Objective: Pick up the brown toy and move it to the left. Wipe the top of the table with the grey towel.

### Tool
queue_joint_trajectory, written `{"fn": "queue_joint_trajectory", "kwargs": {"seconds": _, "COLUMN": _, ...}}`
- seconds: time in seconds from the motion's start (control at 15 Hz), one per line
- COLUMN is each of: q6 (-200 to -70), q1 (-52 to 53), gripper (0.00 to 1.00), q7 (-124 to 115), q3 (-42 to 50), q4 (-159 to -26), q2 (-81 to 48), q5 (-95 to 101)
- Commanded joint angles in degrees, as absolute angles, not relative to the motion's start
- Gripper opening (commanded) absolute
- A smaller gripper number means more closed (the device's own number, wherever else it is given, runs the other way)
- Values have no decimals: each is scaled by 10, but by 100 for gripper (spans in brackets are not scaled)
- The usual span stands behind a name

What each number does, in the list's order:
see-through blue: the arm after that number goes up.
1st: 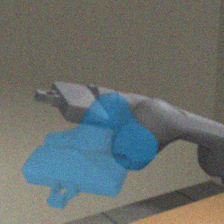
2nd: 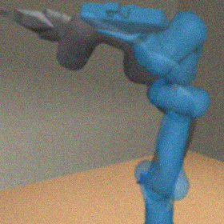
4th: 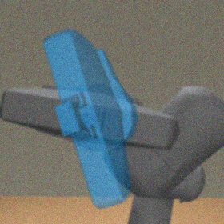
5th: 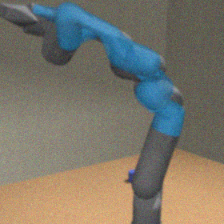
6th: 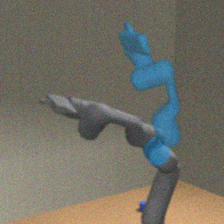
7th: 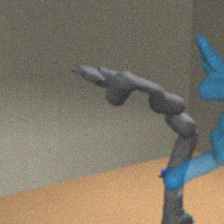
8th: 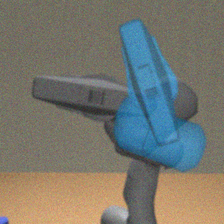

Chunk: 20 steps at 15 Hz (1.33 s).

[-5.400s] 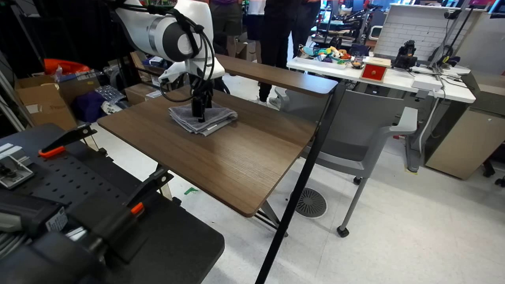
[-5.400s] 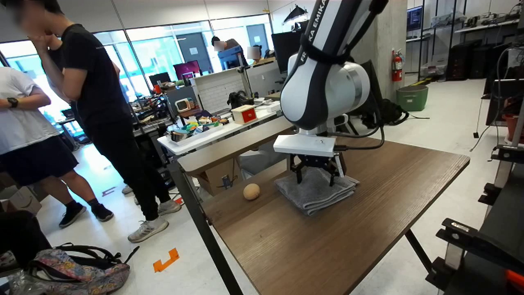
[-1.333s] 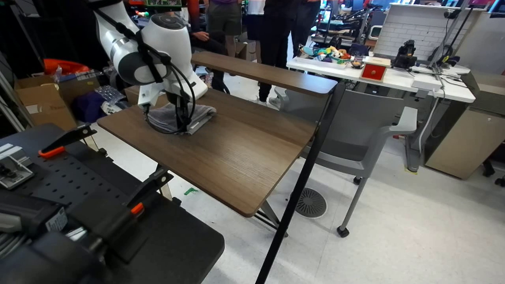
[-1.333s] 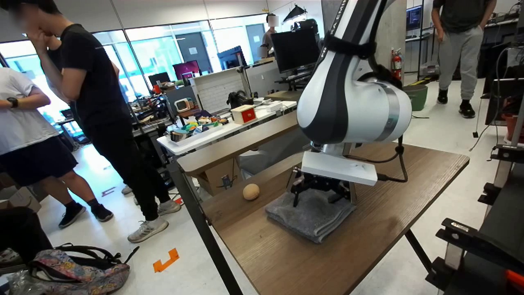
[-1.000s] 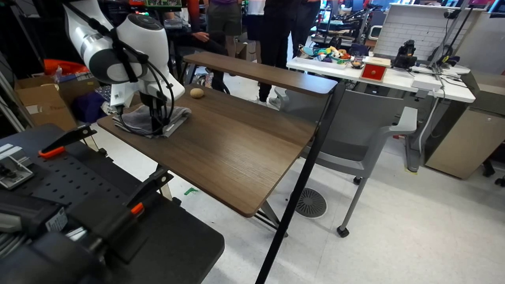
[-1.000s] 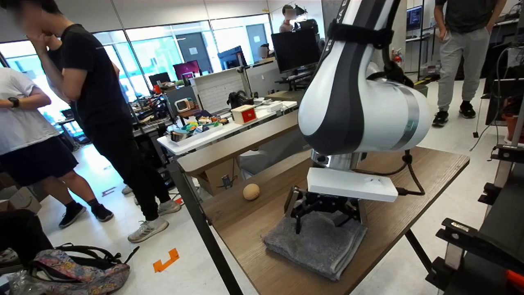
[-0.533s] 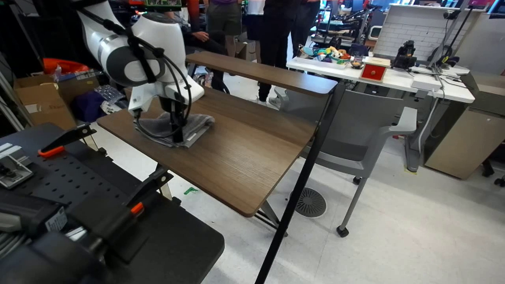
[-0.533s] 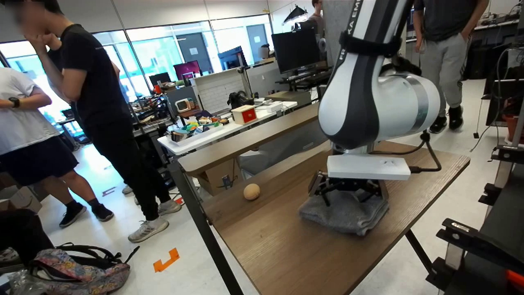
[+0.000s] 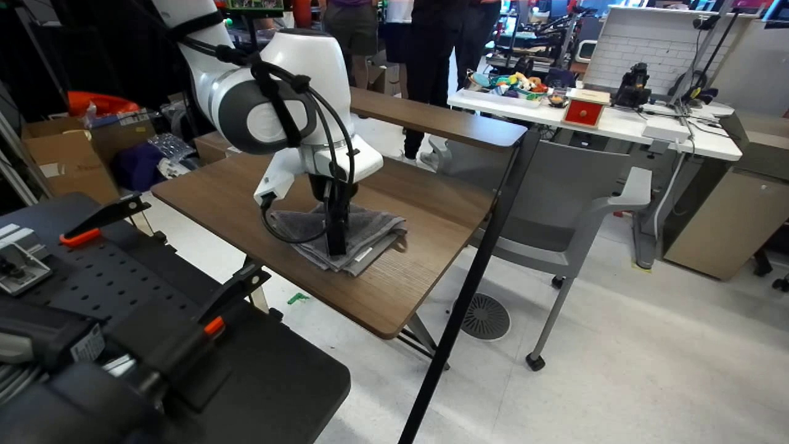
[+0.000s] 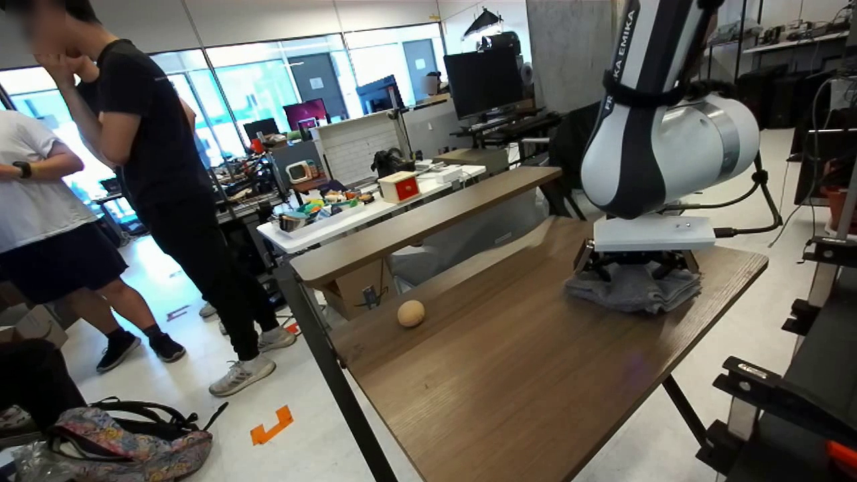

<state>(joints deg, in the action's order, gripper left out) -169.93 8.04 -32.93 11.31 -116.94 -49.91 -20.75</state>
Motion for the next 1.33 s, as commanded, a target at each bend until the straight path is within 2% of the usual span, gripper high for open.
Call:
{"fn": "queue_joint_trajectory", "kwargs": {"seconds": 0.0, "q6": -1713, "q1": 86, "gripper": 100, "q7": -324, "q3": 88, "q4": -1188, "q2": -458, "q5": -208}}
{"fn": "queue_joint_trajectory", "kwargs": {"seconds": 0.67, "q6": -1776, "q1": 80, "gripper": 100, "q7": -297, "q3": 10, "q4": -1260, "q2": -320, "q5": -214}}
{"fn": "queue_joint_trajectory", "kwargs": {"seconds": 0.8, "q6": -1792, "q1": 50, "gripper": 100, "q7": -272, "q3": -32, "q4": -1279, "q2": -291, "q5": -224}}
{"fn": "queue_joint_trajectory", "kwargs": {"seconds": 1.07, "q6": -1814, "q1": -96, "gripper": 100, "q7": -216, "q3": -206, "q4": -1306, "q2": -238, "q5": -255}}
{"fn": "queue_joint_trajectory", "kwargs": {"seconds": 1.13, "q6": -1800, "q1": -21, "gripper": 100, "q7": -245, "q3": -130, "q4": -1276, "q2": -272, "q5": -245}}
{"fn": "queue_joint_trajectory", "kwargs": {"seconds": 1.27, "q6": -1800, "q1": -67, "gripper": 100, "q7": -226, "q3": -179, "q4": -1287, "q2": -249, "q5": -255}}
